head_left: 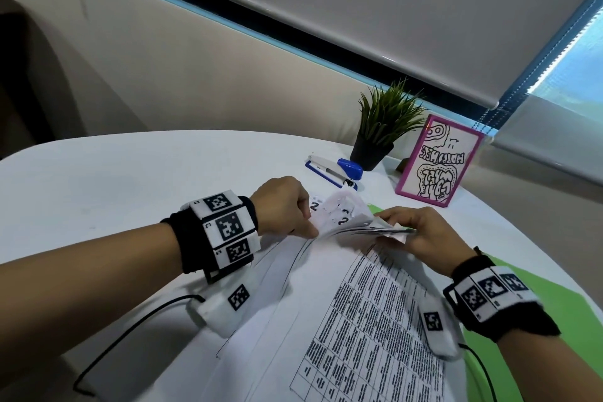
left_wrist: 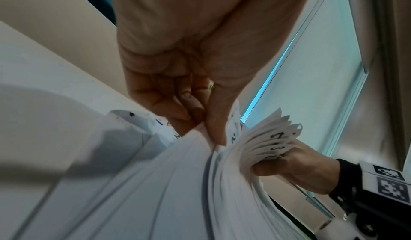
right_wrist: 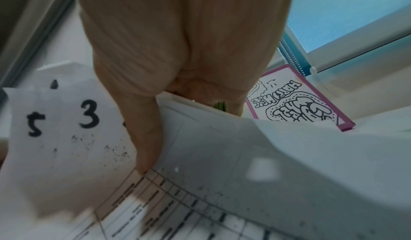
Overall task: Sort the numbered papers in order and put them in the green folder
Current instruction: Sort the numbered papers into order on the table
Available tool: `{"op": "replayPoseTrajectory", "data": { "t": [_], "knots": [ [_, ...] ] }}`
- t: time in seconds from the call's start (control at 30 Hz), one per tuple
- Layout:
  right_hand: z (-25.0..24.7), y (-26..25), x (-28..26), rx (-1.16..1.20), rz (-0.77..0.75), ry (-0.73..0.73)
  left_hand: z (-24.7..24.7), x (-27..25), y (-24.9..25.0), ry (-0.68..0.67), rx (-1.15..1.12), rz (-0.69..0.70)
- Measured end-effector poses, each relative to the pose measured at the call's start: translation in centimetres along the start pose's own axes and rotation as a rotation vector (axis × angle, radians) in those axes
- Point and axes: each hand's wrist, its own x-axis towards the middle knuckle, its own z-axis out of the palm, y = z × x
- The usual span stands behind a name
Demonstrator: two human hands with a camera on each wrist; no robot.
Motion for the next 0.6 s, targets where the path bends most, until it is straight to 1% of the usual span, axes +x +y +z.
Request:
{"op": "replayPoseTrajectory", "data": {
  "t": [0.1, 0.17, 0.2, 0.27, 0.37, 0.43, 0.5, 0.6],
  "knots": [
    [0.0, -0.2, -0.7, 0.013, -0.013, 0.029, -0.2, 0.0, 0.0, -0.03, -0.074, -0.004],
    [-0.2, -0.1, -1.1, -0.019, -0.027, 0.056, -0.4, -0.1, -0.1, -0.081, -0.121, -0.001],
    [-0.3, 0.1, -1.3, -0.028, -0.022, 0.071, -0.6, -0.2, -0.1, -0.111, -0.108, 0.001],
    [-0.5, 0.5, -1.7, -0.027, -0.033, 0.092, -0.6, -0.3, -0.2, -0.14, -0.009, -0.005],
    [-0.5, 0.7, -2.0, 0.007, -0.1, 0.111, -0.1, -0.3, 0.0, -0.098, 0.098, -0.019],
    [-0.6, 0.2, -2.0, 0.028, -0.126, 0.088, 0.4, -0.3, 0.3, -0.057, 0.107, -0.027],
    [-0.6, -0.3, -1.9, 0.054, -0.119, 0.023, 0.9, -0.2, 0.4, -0.045, 0.063, -0.013],
    [-0.4, -0.5, -1.5, 0.028, -0.075, -0.049, 1.2, -0.3, 0.5, -0.107, -0.05, 0.092]
  ]
}}
